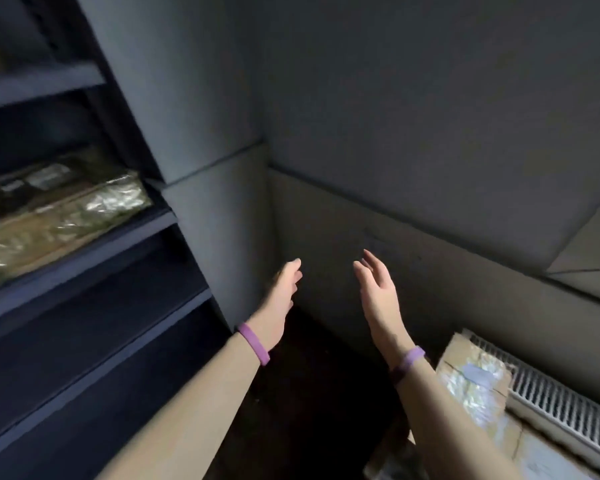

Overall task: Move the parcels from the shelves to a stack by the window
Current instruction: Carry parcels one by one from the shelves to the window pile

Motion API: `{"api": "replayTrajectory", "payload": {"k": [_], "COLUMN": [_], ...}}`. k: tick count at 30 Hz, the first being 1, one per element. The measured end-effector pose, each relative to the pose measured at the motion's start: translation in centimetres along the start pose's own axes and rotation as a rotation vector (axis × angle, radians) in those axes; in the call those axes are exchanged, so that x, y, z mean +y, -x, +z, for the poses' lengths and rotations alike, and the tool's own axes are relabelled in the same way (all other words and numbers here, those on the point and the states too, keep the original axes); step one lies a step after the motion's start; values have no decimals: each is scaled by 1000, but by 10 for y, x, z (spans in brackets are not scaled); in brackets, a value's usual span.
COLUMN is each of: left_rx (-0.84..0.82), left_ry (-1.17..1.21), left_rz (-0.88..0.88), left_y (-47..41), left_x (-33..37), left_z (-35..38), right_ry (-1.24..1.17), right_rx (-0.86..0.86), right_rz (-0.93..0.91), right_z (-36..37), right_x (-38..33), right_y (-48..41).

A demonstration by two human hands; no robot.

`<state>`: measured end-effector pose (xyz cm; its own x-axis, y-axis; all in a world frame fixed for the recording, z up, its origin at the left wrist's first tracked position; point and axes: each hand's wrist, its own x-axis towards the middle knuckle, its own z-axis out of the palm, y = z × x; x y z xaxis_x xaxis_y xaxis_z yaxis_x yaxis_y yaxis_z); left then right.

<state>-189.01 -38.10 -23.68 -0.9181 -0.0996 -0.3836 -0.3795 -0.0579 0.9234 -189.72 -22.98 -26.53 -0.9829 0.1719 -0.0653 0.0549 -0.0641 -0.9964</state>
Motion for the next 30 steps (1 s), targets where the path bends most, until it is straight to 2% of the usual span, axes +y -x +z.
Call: {"api": "replayTrajectory", "payload": {"k": [6,11,17,23,27,30], "left_rx": [272,454,655,828,915,920], "left_ry": [132,138,137,131,113,117], "left_rz": [251,432,566,665,724,751], "left_y": [47,100,149,179,183,172], "left_x": [89,133,178,216,231,236], "left_z": [-141,-251,-359,-451,-502,-533], "right_ry": [-13,-41,-90,-106,-112,-101], "right_rx": [-352,-613,-840,-972,-988,-985], "right_rz": [-120,-235,-367,-482,-533,-530], "right_z": [149,267,387,488,545,580], "right_x": [-72,-129,-191,-234,-249,-254], "right_y": [12,41,79,110,113,108]}}
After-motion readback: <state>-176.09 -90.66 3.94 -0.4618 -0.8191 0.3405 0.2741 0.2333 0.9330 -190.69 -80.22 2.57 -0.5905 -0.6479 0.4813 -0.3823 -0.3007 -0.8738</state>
